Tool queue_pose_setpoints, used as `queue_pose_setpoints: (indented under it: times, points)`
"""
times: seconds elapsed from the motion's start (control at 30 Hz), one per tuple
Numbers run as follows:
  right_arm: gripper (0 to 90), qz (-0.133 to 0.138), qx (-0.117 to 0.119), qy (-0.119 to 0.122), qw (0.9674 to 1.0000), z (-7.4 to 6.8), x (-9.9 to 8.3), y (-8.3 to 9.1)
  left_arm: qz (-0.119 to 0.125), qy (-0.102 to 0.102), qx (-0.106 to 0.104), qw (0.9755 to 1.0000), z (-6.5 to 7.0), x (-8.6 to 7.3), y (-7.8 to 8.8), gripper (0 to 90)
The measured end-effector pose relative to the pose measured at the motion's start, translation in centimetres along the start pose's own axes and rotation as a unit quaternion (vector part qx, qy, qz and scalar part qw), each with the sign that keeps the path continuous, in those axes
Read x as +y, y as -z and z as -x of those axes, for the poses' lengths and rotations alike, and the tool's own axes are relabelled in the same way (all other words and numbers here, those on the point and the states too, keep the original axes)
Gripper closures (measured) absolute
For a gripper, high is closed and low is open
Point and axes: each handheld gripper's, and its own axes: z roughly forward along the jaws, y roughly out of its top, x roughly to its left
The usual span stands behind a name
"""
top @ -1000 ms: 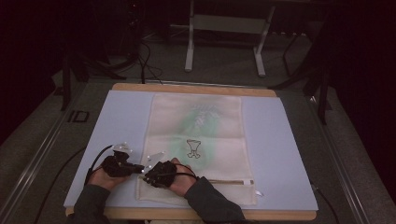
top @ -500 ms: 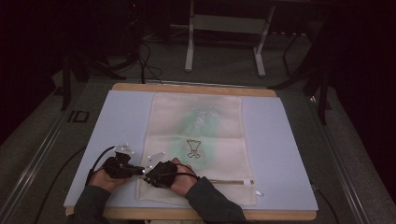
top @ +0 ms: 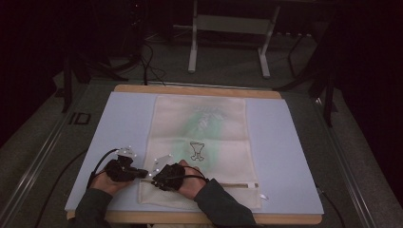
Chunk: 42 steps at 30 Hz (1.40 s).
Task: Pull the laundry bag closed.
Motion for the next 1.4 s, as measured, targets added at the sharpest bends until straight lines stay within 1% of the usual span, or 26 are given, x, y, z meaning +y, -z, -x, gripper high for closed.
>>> queue_pose_setpoints:
  times: [0.23, 0.47, 0.77, 0.93, 1.13, 1.4]
  points:
    - [82.0, -0.009, -0.004, 0.004, 0.9999, 0.0, -0.5, 0.7, 0.002, -0.002, 0.001, 1.0000, 0.0, 0.0, 0.0, 90.0]
    - [82.0, -0.008, -0.006, 0.003, 0.9999, 0.1, -0.8, 1.4, 0.004, -0.005, 0.001, 1.0000, 0.0, -0.1, 0.0, 90.0]
    - [82.0, -0.018, -0.007, 0.002, 0.9998, 0.2, -1.5, 2.2, 0.001, -0.007, 0.003, 1.0000, 0.1, 0.0, 0.0, 90.0]
    - [82.0, -0.018, -0.009, 0.000, 0.9998, 0.2, -1.9, 2.6, 0.002, -0.008, 0.003, 1.0000, 0.1, 0.0, 0.0, 90.0]
    - [82.0, -0.021, -0.011, 0.002, 0.9997, 0.2, -2.3, 2.8, -0.001, -0.010, 0.006, 0.9999, 0.1, 0.0, 0.0, 90.0]
    - [82.0, -0.030, -0.013, 0.003, 0.9994, 0.0, -2.9, 3.3, -0.002, -0.011, 0.006, 0.9999, 0.1, 0.0, 0.0, 90.0]
